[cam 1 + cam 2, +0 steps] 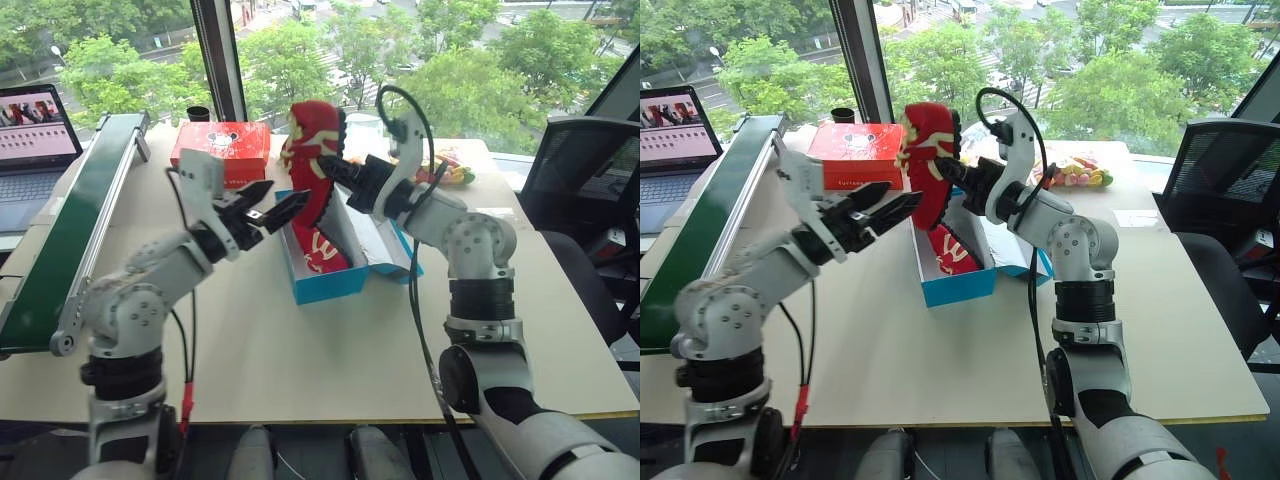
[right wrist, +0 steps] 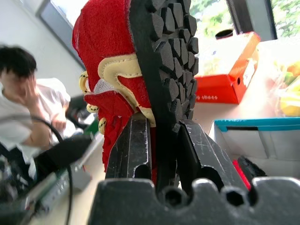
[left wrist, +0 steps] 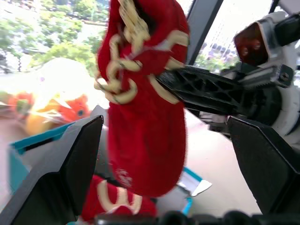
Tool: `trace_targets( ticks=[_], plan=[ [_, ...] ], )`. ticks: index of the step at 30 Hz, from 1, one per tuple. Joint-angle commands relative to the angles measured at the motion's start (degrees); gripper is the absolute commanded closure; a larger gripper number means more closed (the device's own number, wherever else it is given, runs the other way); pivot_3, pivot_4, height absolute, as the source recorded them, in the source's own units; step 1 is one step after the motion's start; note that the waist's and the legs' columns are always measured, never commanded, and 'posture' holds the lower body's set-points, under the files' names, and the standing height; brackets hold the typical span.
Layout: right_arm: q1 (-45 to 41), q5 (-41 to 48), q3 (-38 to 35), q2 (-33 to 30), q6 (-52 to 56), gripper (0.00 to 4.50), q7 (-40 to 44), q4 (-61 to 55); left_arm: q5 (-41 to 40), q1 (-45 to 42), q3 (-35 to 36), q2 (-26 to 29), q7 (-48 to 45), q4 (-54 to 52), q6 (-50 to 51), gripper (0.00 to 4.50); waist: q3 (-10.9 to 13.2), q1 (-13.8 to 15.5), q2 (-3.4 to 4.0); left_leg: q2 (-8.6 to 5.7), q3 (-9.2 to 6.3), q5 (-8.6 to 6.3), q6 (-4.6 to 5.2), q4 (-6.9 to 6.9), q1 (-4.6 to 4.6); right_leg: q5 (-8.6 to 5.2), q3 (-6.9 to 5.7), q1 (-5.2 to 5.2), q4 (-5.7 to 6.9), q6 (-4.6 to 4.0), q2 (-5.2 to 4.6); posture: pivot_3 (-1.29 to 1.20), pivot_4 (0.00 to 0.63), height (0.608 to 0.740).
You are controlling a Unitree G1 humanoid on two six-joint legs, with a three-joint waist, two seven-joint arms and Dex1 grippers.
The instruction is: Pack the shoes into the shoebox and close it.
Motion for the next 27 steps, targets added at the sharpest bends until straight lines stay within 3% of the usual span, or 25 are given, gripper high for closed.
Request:
trace_targets(
  ticks=[1, 10, 19, 27],
  plan=[
    [-2.8, -2.5, -0.8, 0.2, -5.6, 4.07, 3.9, 3.7, -0.8, -0.1, 1.4, -0.4, 1.6, -3.2, 0.0, 0.00, 0.0, -0.2, 0.00, 0.00, 0.00, 0.00, 0.00, -0.01, 0.00, 0.00, 0.00, 0.00, 0.00, 0.00, 0.00, 0.00, 0.150, 0.739],
    [-4.4, -5.8, -1.4, 0.9, -7.0, 4.07, 7.7, 7.4, -1.8, 1.8, 1.7, -1.1, 3.2, -4.7, 0.2, 0.00, 0.0, -0.2, 0.00, 0.00, 0.00, 0.00, 0.00, 0.04, 0.03, 0.00, 0.02, 0.04, 0.07, 0.00, 0.00, 0.00, 0.150, 0.739],
    [-8.9, -2.3, -7.7, 2.5, -3.9, 4.07, 8.0, 9.2, -1.9, 2.3, 0.8, -2.2, 3.9, -5.1, -0.1, 0.00, 0.0, -0.2, 0.00, 0.00, -0.01, 0.00, 0.00, 0.02, 0.03, 0.00, 0.01, 0.02, 0.10, 0.00, 0.00, 0.00, 0.150, 0.739],
    [-11.1, -1.4, -12.6, 6.6, -8.6, 4.07, 8.0, 21.9, -1.7, 2.3, 0.8, -2.3, 4.1, -5.3, -0.2, 0.00, 0.0, -0.3, 0.00, 0.00, 0.00, 0.00, 0.00, 0.04, 0.04, 0.01, 0.02, 0.01, 0.14, 0.00, 0.00, 0.00, 0.150, 0.739]
  ],
)
